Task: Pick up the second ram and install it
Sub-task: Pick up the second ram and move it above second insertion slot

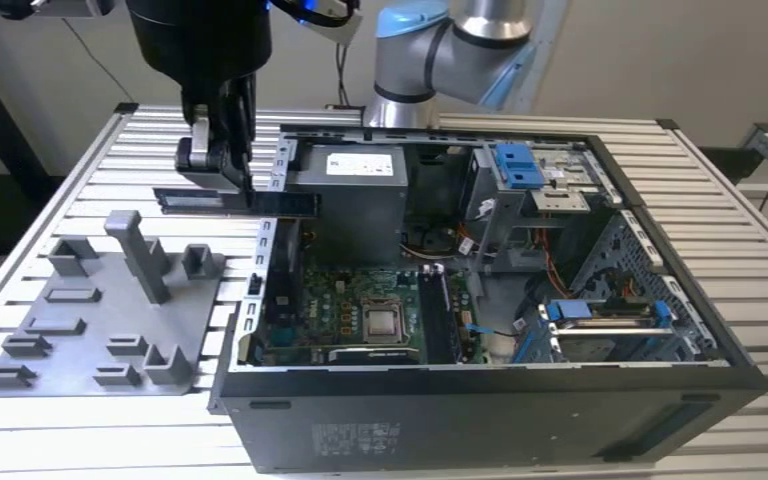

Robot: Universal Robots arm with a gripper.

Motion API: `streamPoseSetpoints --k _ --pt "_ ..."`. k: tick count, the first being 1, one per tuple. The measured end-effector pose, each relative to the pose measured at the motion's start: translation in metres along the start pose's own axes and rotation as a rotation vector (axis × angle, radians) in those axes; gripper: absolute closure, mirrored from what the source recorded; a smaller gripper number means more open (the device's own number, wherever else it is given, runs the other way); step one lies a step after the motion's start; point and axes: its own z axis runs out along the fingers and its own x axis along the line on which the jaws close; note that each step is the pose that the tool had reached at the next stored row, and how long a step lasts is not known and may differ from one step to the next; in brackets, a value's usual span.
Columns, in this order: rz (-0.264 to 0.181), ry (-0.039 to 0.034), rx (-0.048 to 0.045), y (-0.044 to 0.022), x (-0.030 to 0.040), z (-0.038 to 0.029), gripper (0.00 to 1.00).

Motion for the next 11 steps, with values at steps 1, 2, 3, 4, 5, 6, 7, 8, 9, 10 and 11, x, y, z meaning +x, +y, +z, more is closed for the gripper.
streamPoseSetpoints --k 1,2,3,4,5,6,7,8,9,10,11 --pt "0.000 0.0001 -0.0001 -0.0021 0.0000 -0.0001 0.86" --pt "0.000 0.0001 0.0000 -0.0042 -0.0001 -0.0002 0.86" --pt "0.000 0.0000 0.0000 -0.0065 -0.0001 -0.0002 0.86" --pt "0.000 0.0000 0.0000 -0.0088 -0.0002 -0.0003 0.86" --pt "0.000 0.0001 0.0000 -0.0111 -0.0002 -0.0004 0.86" --pt "0.000 0.0001 0.0000 -0.0133 -0.0002 -0.0005 0.86" --pt "0.000 0.0000 0.0000 -0.0157 -0.0003 -0.0006 0.86" --pt "0.000 0.0000 0.0000 -0.0180 -0.0003 -0.0007 0.86" --pt "0.000 0.0000 0.0000 -0.0204 -0.0004 -0.0007 0.86" --pt "0.000 0.0000 0.0000 -0.0228 -0.0004 -0.0008 0.86" --pt "0.000 0.0000 0.0000 -0.0252 -0.0005 -0.0009 0.86"
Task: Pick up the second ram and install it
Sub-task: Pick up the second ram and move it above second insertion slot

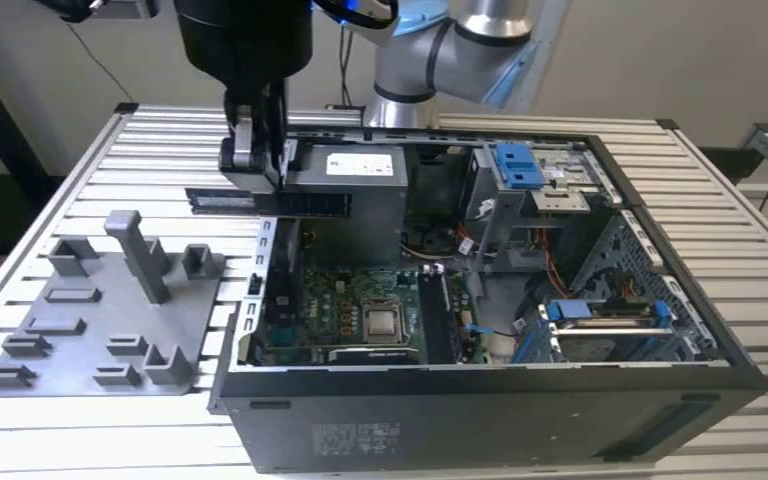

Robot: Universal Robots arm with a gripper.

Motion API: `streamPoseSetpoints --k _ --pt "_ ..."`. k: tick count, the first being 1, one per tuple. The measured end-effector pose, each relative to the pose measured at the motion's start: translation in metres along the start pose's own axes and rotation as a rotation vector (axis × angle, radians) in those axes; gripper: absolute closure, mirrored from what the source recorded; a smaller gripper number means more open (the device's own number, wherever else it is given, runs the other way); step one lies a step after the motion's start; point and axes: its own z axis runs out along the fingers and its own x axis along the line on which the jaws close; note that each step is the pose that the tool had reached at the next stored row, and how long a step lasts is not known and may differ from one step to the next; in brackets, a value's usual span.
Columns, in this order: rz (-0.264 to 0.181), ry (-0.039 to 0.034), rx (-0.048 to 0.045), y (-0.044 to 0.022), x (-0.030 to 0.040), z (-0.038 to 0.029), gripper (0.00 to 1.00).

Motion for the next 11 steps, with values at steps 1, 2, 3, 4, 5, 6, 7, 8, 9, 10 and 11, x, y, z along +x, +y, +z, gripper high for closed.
streamPoseSetpoints --k 1,2,3,4,5,6,7,8,9,10,11 --pt "0.000 0.0000 0.0000 -0.0023 0.0000 -0.0001 0.86" --pt "0.000 0.0000 0.0000 -0.0046 -0.0001 -0.0002 0.86" --pt "0.000 -0.0001 0.0000 -0.0070 -0.0001 -0.0002 0.86" --pt "0.000 0.0000 0.0000 -0.0093 -0.0002 -0.0003 0.86" --pt "0.000 0.0000 0.0000 -0.0115 -0.0002 -0.0004 0.86" --pt "0.000 0.0000 0.0000 -0.0138 -0.0002 -0.0005 0.86" --pt "0.000 0.0000 0.0000 -0.0160 -0.0003 -0.0006 0.86" --pt "0.000 0.0000 0.0000 -0.0182 -0.0003 -0.0007 0.86" --pt "0.000 0.0000 0.0000 -0.0204 -0.0004 -0.0008 0.86" --pt "0.000 0.0000 0.0000 -0.0226 -0.0004 -0.0008 0.86" --pt "0.000 0.0000 0.0000 -0.0250 -0.0004 -0.0009 0.86"
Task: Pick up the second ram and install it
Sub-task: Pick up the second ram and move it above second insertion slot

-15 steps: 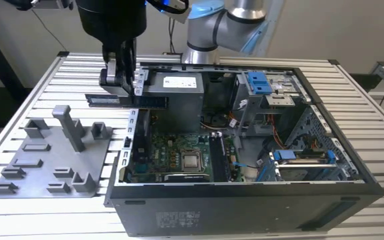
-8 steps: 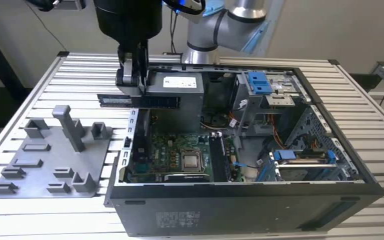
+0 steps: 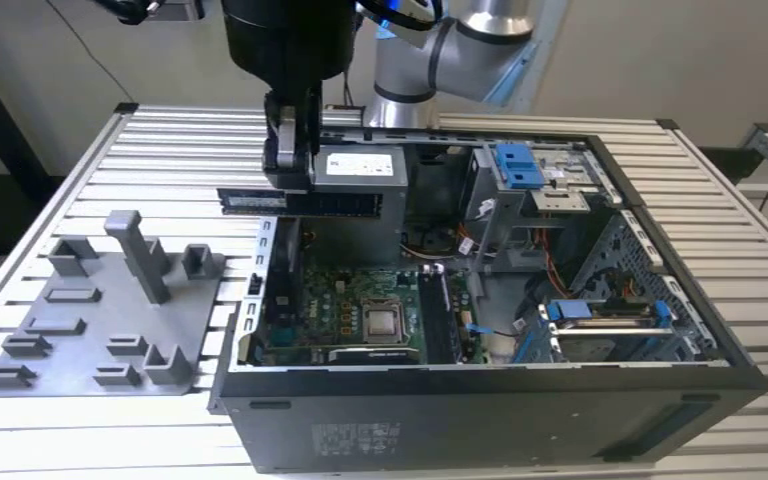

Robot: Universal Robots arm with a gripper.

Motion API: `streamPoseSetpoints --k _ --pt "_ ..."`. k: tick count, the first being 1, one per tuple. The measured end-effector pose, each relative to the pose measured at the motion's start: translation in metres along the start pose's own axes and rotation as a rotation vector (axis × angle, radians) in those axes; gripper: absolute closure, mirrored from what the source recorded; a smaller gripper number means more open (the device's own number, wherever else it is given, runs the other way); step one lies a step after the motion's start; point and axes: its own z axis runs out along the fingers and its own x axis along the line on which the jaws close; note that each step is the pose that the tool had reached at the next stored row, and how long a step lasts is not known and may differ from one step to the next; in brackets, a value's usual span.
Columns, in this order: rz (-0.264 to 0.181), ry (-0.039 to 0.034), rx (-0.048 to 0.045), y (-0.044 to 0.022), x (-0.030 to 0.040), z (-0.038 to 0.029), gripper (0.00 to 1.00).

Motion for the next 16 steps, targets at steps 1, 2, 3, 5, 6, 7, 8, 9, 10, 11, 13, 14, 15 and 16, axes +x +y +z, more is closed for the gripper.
streamPoseSetpoints --k 1,2,3,5,6,7,8,9,10,11,13,14,15,16 --pt "0.000 0.0000 0.0000 -0.0022 0.0000 -0.0001 0.86" --pt "0.000 -0.0001 0.0000 -0.0044 -0.0001 -0.0001 0.86" --pt "0.000 0.0000 0.0000 -0.0066 -0.0001 -0.0002 0.86" --pt "0.000 0.0000 0.0000 -0.0110 -0.0002 -0.0004 0.86" --pt "0.000 0.0000 0.0000 -0.0133 -0.0002 -0.0005 0.86" --pt "0.000 0.0000 0.0000 -0.0156 -0.0003 -0.0006 0.86" --pt "0.000 0.0000 0.0000 -0.0180 -0.0003 -0.0006 0.86" --pt "0.000 0.0000 0.0000 -0.0207 -0.0003 -0.0007 0.86" --pt "0.000 0.0000 0.0000 -0.0233 -0.0004 -0.0008 0.86" --pt "0.000 0.0000 0.0000 -0.0259 -0.0004 -0.0009 0.86" --pt "0.000 -0.0001 0.0001 -0.0311 -0.0006 -0.0011 0.86" --pt "0.000 0.0000 0.0000 -0.0338 -0.0006 -0.0012 0.86" --pt "0.000 0.0000 0.0000 -0.0363 -0.0006 -0.0013 0.86" --pt "0.000 0.0000 0.0000 -0.0389 -0.0007 -0.0014 0.86"
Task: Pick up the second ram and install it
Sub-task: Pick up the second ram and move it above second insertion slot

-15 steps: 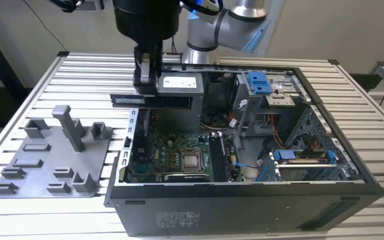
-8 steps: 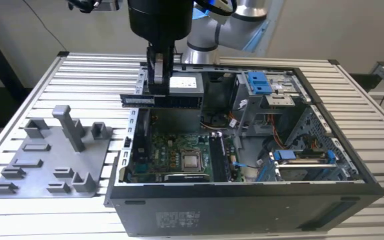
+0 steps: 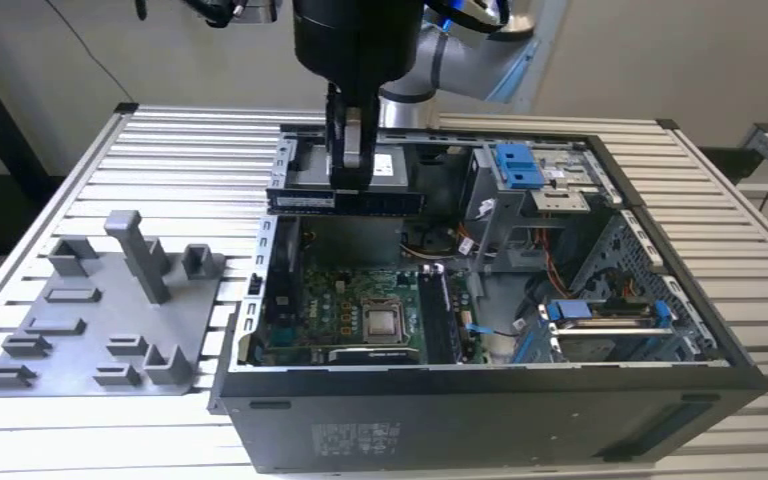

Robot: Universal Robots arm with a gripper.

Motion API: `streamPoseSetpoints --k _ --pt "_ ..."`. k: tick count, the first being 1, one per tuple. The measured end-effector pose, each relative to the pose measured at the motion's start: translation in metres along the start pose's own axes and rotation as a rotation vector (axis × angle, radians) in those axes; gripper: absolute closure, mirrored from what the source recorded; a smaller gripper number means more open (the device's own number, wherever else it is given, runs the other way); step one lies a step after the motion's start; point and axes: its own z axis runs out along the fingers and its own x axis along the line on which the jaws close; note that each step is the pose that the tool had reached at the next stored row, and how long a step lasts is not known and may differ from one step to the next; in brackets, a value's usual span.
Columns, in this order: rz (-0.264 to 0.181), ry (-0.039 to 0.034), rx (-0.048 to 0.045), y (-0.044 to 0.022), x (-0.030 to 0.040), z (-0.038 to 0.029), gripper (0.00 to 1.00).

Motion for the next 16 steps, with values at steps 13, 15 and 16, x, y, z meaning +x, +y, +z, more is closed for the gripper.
streamPoseSetpoints --k 13,15,16 --pt "0.000 0.0000 0.0000 -0.0330 -0.0006 -0.0012 0.86" --pt "0.000 -0.0001 0.0000 -0.0375 -0.0006 -0.0013 0.86" --pt "0.000 0.0000 0.0000 -0.0396 -0.0007 -0.0014 0.86"
